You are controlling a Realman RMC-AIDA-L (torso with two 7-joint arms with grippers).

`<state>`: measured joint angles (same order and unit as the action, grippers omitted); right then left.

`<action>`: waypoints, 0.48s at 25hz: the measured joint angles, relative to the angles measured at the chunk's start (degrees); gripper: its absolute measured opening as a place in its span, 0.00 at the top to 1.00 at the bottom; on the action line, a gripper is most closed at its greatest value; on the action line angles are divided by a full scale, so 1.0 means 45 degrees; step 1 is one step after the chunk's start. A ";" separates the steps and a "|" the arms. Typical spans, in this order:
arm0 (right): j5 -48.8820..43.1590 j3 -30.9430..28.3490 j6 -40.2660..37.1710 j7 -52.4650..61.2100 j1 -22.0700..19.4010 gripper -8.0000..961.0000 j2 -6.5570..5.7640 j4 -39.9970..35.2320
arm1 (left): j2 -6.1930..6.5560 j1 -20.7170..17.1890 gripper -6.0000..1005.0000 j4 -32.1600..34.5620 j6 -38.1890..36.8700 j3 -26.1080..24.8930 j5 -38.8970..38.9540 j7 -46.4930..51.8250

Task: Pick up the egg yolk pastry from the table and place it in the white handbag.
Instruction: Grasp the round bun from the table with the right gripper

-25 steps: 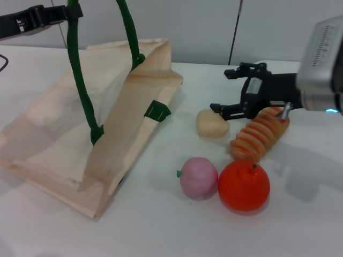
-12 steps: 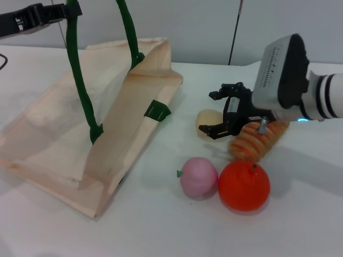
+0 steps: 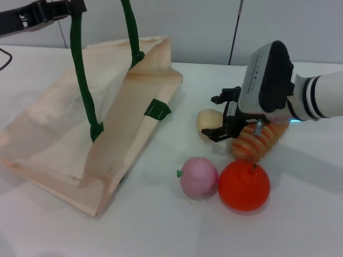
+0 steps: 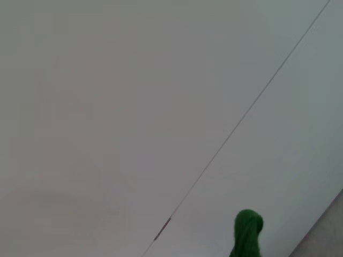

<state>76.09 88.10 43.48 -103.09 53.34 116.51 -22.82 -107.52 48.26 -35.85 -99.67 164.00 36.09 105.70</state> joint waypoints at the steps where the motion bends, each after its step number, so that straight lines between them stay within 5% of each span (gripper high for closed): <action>1: 0.0011 0.0038 -0.0106 -0.0001 0.0063 0.18 0.0005 0.0089 | 0.0001 0.0004 0.87 0.0001 0.0000 0.0001 0.0001 -0.0001; 12: 0.0053 0.0736 -0.0598 -0.0005 0.0117 0.18 0.0052 0.0235 | 0.0008 0.0139 0.87 0.0018 0.0000 0.0000 0.0008 -0.0009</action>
<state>76.33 91.41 40.79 -103.11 53.87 116.74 -21.76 -107.48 48.88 -35.77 -99.67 164.00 36.13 105.66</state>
